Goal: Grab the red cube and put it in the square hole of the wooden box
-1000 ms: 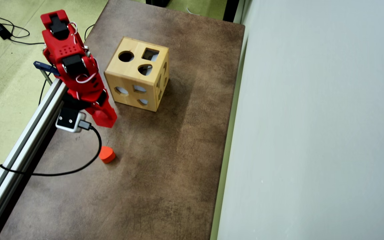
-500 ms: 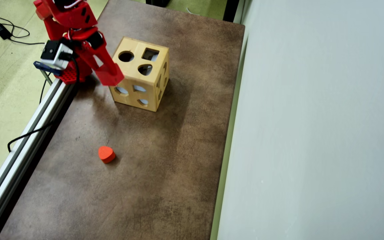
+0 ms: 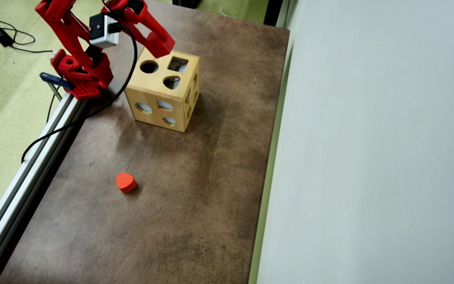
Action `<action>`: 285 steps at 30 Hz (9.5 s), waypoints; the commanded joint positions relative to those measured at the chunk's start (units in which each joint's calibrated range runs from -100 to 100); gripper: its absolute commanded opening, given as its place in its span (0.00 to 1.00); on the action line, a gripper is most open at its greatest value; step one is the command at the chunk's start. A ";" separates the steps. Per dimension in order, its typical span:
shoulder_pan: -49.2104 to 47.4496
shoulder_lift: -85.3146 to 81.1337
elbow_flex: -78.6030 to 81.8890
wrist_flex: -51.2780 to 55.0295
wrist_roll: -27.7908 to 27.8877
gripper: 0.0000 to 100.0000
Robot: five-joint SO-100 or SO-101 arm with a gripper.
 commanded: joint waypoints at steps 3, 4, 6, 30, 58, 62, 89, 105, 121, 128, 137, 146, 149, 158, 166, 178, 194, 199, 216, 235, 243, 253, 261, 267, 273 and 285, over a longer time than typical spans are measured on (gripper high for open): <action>-2.91 0.77 -1.50 0.49 -1.47 0.02; -2.91 1.37 -1.50 0.49 -1.47 0.02; -2.91 3.23 -1.50 0.49 -1.47 0.02; -2.91 10.03 -1.32 0.65 -1.51 0.02; -2.24 11.73 5.12 0.65 -1.51 0.02; -2.17 12.32 4.67 0.65 -1.71 0.02; -2.46 15.04 -0.96 0.49 -3.66 0.02; -2.84 14.19 5.12 0.41 -3.52 0.02; -2.24 21.41 4.49 0.33 -3.22 0.02; -2.76 21.66 4.22 0.33 -3.22 0.03; -2.91 16.91 4.94 0.65 -3.66 0.34; -2.84 2.38 4.13 0.57 -3.66 0.42; -2.84 -9.42 4.67 0.57 -3.57 0.42; -2.32 -40.25 5.30 0.73 -3.13 0.42; -2.17 -56.55 5.30 0.65 -3.13 0.42; -1.94 -65.81 7.35 0.73 -3.03 0.41; 14.70 -78.21 22.74 0.57 -2.83 0.41; 14.70 -78.29 27.48 0.73 1.12 0.41; 14.03 -78.29 36.51 0.81 3.27 0.37; 13.95 -78.38 36.51 0.89 3.17 0.02; 13.95 -78.38 36.69 0.65 3.13 0.02; 14.10 -78.38 36.87 0.57 2.93 0.02; 13.88 -78.38 36.87 0.57 2.93 0.02; 9.27 -78.38 36.87 0.49 2.69 0.02; 6.82 -78.38 36.87 0.49 2.69 0.02; 6.82 -78.38 36.87 0.49 2.69 0.02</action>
